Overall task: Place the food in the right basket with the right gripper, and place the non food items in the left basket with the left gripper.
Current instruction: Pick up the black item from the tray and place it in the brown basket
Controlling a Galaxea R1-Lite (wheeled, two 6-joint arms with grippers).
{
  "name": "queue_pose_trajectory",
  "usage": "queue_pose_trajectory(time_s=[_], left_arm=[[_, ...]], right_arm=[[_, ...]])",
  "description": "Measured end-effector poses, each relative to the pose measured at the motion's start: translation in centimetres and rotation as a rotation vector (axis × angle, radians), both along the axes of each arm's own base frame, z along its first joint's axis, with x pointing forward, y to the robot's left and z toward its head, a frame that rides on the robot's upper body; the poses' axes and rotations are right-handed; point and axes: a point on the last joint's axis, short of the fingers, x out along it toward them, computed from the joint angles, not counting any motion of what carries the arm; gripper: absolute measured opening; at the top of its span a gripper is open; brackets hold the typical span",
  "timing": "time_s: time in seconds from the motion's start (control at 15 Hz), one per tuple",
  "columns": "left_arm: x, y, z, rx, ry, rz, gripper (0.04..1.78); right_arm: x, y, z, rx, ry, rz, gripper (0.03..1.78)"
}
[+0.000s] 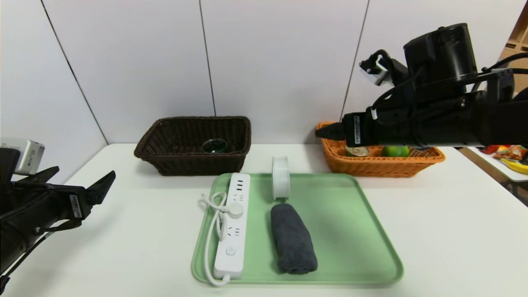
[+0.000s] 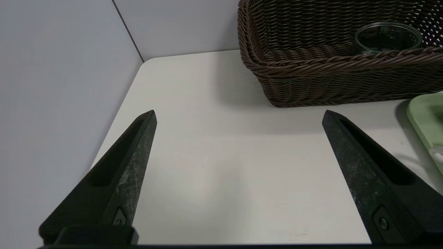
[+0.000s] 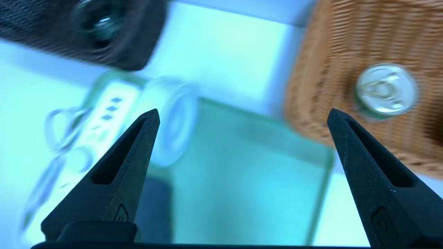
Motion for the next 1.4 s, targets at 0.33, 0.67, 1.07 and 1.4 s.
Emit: queue_pose_trajectory(time_s=[0.33, 0.67, 1.07, 1.4], left_arm=[[-0.1, 0.0, 0.0, -0.002, -0.001, 0.0, 1.69], [-0.1, 0.0, 0.0, 0.002, -0.001, -0.001, 1.69], [-0.1, 0.0, -0.1, 0.0, 0.005, 0.0, 1.69], [-0.1, 0.0, -0.1, 0.003, 0.005, -0.001, 1.69]], right_arm=[[-5.0, 2.9, -2.1, -0.018, 0.163, 0.127, 1.69], [-6.6, 4.2, -5.0, -0.087, 0.242, 0.186, 1.69], [-5.2, 6.4, -8.3, -0.119, 0.273, 0.203, 1.69], [-3.7, 8.2, -11.2, -0.156, 0.287, 0.185, 1.7]])
